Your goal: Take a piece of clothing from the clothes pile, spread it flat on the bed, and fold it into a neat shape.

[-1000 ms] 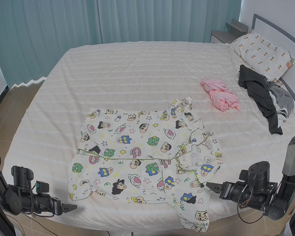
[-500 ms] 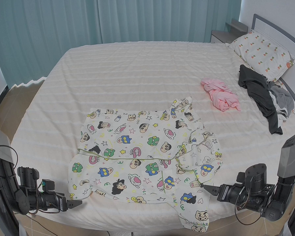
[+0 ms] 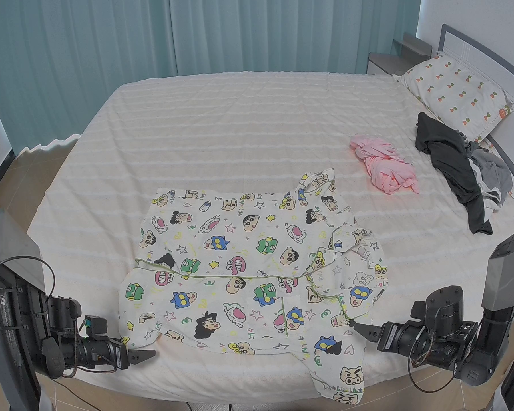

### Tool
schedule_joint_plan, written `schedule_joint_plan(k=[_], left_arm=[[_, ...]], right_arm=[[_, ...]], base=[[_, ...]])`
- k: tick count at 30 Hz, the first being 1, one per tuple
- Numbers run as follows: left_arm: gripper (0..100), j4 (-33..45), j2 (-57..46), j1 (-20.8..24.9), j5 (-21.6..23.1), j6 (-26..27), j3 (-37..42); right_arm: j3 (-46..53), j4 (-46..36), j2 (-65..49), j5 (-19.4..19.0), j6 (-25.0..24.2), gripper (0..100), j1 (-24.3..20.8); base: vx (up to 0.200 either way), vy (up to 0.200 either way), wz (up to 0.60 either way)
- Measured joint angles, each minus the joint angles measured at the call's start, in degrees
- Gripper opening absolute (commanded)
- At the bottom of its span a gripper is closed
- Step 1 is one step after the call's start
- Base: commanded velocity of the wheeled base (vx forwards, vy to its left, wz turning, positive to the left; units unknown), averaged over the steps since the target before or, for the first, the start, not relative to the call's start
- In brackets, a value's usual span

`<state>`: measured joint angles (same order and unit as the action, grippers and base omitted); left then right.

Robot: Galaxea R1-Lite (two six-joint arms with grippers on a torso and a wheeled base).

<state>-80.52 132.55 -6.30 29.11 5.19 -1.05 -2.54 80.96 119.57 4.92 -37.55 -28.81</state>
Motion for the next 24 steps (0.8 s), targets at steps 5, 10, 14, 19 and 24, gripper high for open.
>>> schedule_joint_plan(k=[5, 10, 14, 19, 24], left_arm=[[0, -6.6, 1.3, 1.1, -0.2, -5.4, 0.0], [0, -8.2, 2.4, 1.3, -0.7, -6.6, 0.0], [0, -8.2, 3.2, 0.9, -0.9, -6.4, 0.0], [0, -8.0, 3.3, -0.3, -1.4, -6.0, 0.0], [0, -3.0, 1.2, -3.6, -1.7, -1.6, 0.0]], right_arm=[[0.2, 0.0, 0.0, 0.0, -0.3, 100, 0.0], [0.9, 0.0, 0.0, -0.1, -0.4, 100, -0.1], [1.0, 0.0, 0.0, -0.1, -0.4, 100, -0.1], [1.4, 0.0, 0.3, -0.3, -0.5, 100, 0.0], [1.5, 0.9, 1.3, -0.3, -0.5, 100, 0.0]], base=[[0.0, 0.0, 0.0], [0.0, 0.0, 0.0], [0.0, 0.0, 0.0], [0.0, 0.0, 0.0], [0.0, 0.0, 0.0]])
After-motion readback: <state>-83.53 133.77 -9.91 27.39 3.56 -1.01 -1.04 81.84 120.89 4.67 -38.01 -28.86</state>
